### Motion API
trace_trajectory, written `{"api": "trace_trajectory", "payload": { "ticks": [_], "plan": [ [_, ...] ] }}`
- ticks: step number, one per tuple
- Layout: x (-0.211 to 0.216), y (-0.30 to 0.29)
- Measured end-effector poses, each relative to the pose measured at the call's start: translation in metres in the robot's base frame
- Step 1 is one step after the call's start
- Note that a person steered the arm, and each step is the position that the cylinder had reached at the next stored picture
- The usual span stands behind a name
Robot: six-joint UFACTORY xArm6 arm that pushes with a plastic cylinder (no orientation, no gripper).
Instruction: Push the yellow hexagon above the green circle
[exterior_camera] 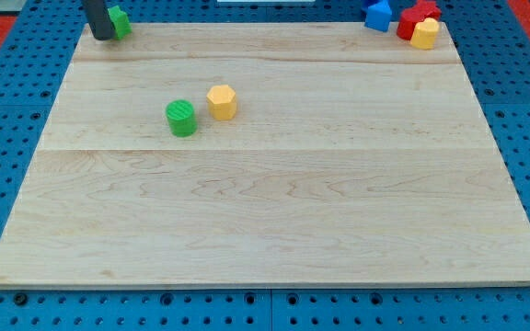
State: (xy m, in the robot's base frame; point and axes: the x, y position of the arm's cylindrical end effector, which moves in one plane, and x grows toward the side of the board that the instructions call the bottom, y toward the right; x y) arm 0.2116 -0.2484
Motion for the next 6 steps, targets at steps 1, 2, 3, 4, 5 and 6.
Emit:
{"api": "trace_trajectory", "payload": {
  "ticks": [1, 2, 3, 4, 5, 6],
  "plan": [
    [0.016, 0.009],
    [0.033, 0.063],
    [0.033, 0.128],
    [0.063, 0.204],
    [0.112, 0.274],
    [0.147, 0.291]
  ]
}}
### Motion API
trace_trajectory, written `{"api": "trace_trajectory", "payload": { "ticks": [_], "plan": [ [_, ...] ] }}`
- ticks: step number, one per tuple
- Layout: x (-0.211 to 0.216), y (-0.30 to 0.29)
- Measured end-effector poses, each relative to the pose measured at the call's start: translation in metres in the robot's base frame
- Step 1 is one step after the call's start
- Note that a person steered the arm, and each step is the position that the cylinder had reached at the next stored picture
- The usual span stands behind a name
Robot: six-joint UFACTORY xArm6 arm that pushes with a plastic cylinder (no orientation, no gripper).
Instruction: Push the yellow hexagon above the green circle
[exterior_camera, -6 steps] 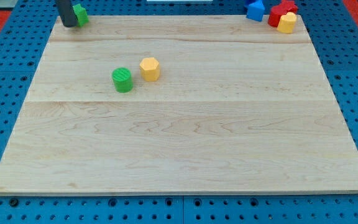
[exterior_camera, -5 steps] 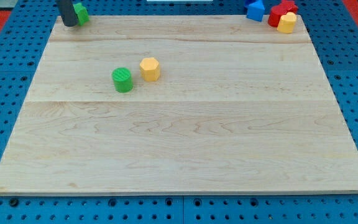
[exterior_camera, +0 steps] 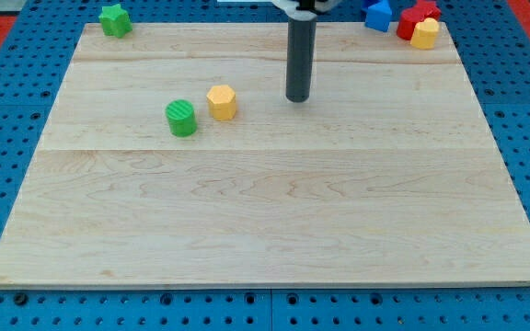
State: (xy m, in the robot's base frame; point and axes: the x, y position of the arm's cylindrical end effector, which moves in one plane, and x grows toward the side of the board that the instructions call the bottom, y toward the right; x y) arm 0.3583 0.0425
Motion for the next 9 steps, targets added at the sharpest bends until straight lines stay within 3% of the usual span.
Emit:
{"api": "trace_trajectory", "payload": {
  "ticks": [3, 4, 5, 8, 9],
  "plan": [
    [0.04, -0.066],
    [0.002, -0.069],
    [-0.006, -0.08],
    [0.019, -0.091],
    [0.006, -0.121]
  ]
}}
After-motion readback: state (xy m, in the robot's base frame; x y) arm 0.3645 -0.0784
